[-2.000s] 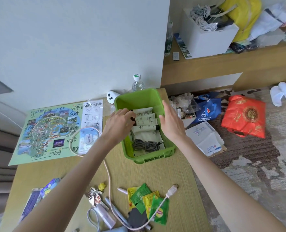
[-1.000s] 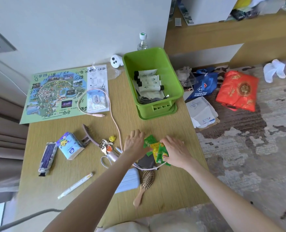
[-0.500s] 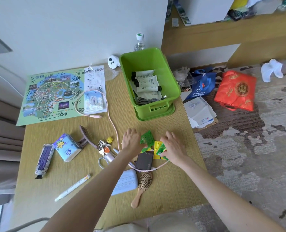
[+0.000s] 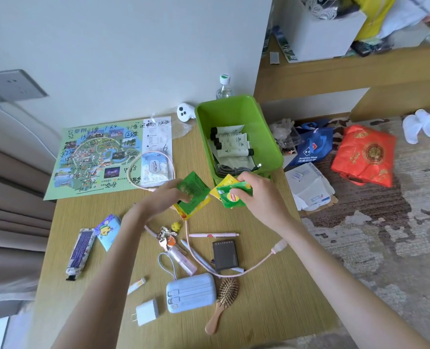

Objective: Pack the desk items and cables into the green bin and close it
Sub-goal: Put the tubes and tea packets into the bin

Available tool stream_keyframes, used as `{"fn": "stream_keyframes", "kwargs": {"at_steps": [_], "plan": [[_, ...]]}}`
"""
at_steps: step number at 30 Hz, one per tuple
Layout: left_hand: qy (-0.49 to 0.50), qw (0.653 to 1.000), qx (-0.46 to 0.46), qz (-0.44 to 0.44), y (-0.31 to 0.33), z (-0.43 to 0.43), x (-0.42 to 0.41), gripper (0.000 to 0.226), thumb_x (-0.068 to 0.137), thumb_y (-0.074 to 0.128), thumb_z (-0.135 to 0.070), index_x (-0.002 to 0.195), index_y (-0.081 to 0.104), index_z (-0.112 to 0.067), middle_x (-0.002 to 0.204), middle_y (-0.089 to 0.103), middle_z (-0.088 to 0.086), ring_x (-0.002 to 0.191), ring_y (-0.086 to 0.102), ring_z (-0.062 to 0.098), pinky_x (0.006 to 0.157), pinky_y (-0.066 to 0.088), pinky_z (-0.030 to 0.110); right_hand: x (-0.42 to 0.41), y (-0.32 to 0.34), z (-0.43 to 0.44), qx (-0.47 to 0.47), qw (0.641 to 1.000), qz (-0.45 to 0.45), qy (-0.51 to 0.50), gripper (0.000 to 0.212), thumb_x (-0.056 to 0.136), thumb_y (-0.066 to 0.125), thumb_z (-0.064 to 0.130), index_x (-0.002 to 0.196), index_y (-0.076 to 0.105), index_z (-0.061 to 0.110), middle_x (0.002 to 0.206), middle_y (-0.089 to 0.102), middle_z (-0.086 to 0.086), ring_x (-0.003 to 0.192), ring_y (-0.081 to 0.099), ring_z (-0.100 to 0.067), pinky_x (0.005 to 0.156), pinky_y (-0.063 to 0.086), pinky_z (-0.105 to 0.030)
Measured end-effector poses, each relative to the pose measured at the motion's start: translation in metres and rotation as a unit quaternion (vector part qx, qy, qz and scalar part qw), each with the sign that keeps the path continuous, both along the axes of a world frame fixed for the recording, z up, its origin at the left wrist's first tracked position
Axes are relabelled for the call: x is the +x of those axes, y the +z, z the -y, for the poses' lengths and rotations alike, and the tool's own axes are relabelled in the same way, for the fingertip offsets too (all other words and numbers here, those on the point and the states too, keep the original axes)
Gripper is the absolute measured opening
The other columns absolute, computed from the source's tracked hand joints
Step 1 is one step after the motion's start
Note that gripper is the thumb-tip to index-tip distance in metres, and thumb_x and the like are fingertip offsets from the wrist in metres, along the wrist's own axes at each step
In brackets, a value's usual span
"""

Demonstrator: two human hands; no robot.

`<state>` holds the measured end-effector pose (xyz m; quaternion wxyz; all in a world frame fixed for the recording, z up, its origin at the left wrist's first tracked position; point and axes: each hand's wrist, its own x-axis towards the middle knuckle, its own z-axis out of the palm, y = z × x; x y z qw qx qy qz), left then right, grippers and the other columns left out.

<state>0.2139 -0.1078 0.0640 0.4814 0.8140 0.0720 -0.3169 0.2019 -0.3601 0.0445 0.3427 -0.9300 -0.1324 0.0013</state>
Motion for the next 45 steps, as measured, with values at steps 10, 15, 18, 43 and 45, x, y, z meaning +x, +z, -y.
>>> {"fn": "stream_keyframes", "kwargs": {"at_steps": [10,15,18,43,45], "plan": [[0.055,0.989,-0.005,0.136,0.046,0.020,0.074,0.015,0.087,0.057,-0.011,0.100,0.048,-0.010,0.088,0.054,0.002,0.078,0.051,0.016,0.064,0.038,0.027,0.103,0.033,0.009,-0.060,0.992,0.096,-0.057,0.016,0.091,0.064,0.027,0.099,0.057,0.015,0.090,0.060,0.004,0.063,0.043,-0.011,0.047,0.020,-0.017],[0.001,0.951,0.132,0.281,0.029,0.055,0.108,0.027,0.089,0.054,-0.010,0.116,0.050,-0.008,0.096,0.058,0.005,0.082,0.055,0.025,0.063,0.041,0.032,0.131,0.013,0.003,-0.177,0.981,0.048,-0.057,0.033,0.085,0.071,0.034,0.108,0.060,0.012,0.100,0.069,-0.003,0.083,0.066,-0.025,0.060,0.034,-0.029],[-0.051,0.900,0.258,0.348,0.013,0.075,0.125,0.034,0.088,0.051,-0.009,0.122,0.050,-0.010,0.105,0.065,0.008,0.083,0.058,0.029,0.059,0.037,0.033,0.139,0.004,0.000,-0.228,0.972,0.009,-0.061,0.041,0.084,0.073,0.033,0.114,0.056,0.010,0.101,0.069,-0.005,0.086,0.067,-0.026,0.061,0.034,-0.028],[-0.029,0.940,0.302,0.155,-0.069,-0.078,-0.016,0.015,0.093,0.054,-0.019,0.098,0.068,-0.022,0.098,0.069,-0.007,0.089,0.065,0.015,0.075,0.053,0.032,0.011,-0.020,-0.113,-0.094,0.975,0.102,0.171,0.012,0.085,0.063,-0.001,0.092,0.065,0.008,0.092,0.062,-0.001,0.085,0.056,-0.016,0.075,0.048,-0.028],[-0.038,0.942,0.299,0.148,-0.083,-0.081,-0.041,0.015,0.092,0.055,-0.015,0.098,0.068,-0.019,0.100,0.068,-0.005,0.091,0.064,0.014,0.075,0.052,0.031,-0.005,-0.043,-0.115,-0.111,0.974,0.040,0.196,0.007,0.089,0.061,0.003,0.093,0.063,0.009,0.092,0.060,-0.001,0.083,0.055,-0.015,0.073,0.048,-0.026]]}}
